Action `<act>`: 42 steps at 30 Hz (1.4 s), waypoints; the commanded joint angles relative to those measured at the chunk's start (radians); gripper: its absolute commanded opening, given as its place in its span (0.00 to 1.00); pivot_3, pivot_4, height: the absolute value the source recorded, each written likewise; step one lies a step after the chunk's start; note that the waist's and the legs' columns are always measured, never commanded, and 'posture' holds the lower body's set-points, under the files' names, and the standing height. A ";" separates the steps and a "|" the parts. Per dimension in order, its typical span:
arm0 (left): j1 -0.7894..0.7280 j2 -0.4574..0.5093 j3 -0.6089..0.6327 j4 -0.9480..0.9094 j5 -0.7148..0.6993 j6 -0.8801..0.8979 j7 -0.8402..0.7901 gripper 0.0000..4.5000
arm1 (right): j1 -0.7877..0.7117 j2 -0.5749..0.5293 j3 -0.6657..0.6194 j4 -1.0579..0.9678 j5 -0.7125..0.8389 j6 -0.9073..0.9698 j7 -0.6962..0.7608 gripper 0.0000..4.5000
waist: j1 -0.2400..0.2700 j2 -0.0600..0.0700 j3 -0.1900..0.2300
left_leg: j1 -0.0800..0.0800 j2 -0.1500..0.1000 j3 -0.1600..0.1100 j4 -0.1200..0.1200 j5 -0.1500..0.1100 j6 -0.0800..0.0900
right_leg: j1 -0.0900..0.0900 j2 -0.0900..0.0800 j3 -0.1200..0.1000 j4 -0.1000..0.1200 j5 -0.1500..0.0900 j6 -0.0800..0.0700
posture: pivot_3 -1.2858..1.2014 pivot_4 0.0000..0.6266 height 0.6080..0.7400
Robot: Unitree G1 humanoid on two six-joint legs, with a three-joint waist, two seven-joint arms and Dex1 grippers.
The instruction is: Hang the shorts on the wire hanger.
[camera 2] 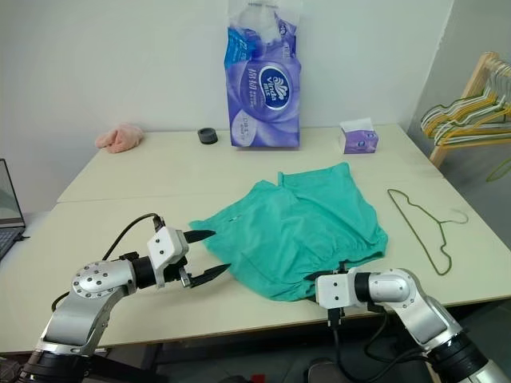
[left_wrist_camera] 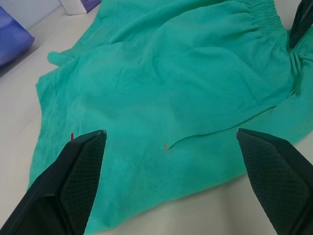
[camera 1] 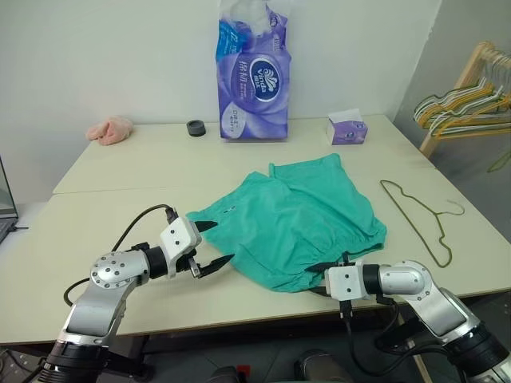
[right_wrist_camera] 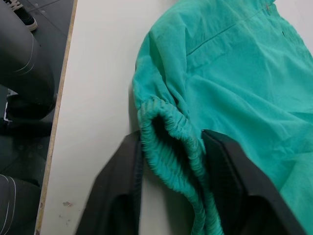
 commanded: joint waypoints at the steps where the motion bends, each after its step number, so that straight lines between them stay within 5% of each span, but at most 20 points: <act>1: -0.025 0.016 -0.006 0.000 0.015 -0.030 -0.007 1.00 | -0.023 0.015 -0.047 -0.032 0.076 -0.003 0.006 0.09 | -0.003 0.000 0.000 | 0.000 0.000 0.000 0.000 0.000 0.000 | 0.000 0.000 0.000 0.000 0.000 0.000 | 0.43 0.03 1.00; 3: -0.039 0.016 -0.015 0.018 0.031 -0.050 -0.008 1.00 | -0.024 0.017 -0.081 -0.061 0.156 0.053 0.026 0.01 | -0.003 0.000 0.001 | 0.000 0.000 0.000 0.000 0.000 0.000 | 0.000 0.000 0.000 0.000 0.000 0.000 | 0.43 0.03 1.00; 12: -0.187 -0.014 -0.080 0.199 0.108 -0.189 -0.010 1.00 | -0.010 -0.069 -0.168 -0.190 0.360 0.198 0.139 0.01 | -0.008 0.002 0.003 | 0.000 0.000 -0.001 0.000 0.000 0.000 | 0.001 0.000 0.000 0.000 0.000 -0.001 | 0.41 0.04 1.00; 22: -0.267 0.008 -0.154 0.313 0.101 -0.248 -0.151 1.00 | -0.044 -0.082 -0.297 -0.271 0.528 0.443 0.089 0.01 | -0.045 0.002 0.008 | -0.001 0.000 -0.002 0.000 -0.001 0.000 | 0.000 0.000 -0.001 0.000 0.000 0.000 | 0.39 0.06 1.00; 29: -0.294 0.071 -0.065 0.242 -0.066 -0.021 -0.257 1.00 | -0.058 -0.087 -0.275 -0.184 0.338 0.334 0.020 0.01 | -0.076 0.002 0.014 | -0.002 0.000 -0.003 0.000 -0.001 0.000 | -0.001 0.001 -0.002 0.001 0.000 0.000 | 0.38 0.06 1.00; 35: -0.166 0.153 -0.110 0.050 -0.101 0.056 -0.352 1.00 | -0.081 -0.057 -0.268 -0.164 0.328 0.335 0.015 0.01 | -0.102 0.004 0.016 | -0.002 0.000 -0.002 -0.001 -0.002 -0.002 | -0.002 0.000 0.000 0.002 0.000 0.000 | 0.38 0.06 1.00; 42: -0.161 0.078 -0.169 0.046 -0.015 -0.008 -0.273 1.00 | -0.112 -0.014 -0.268 -0.189 0.376 0.409 0.015 0.01 | -0.106 0.002 0.019 | -0.002 0.000 -0.003 0.000 -0.002 -0.002 | -0.001 0.000 0.000 0.002 0.000 0.000 | 0.38 0.06 1.00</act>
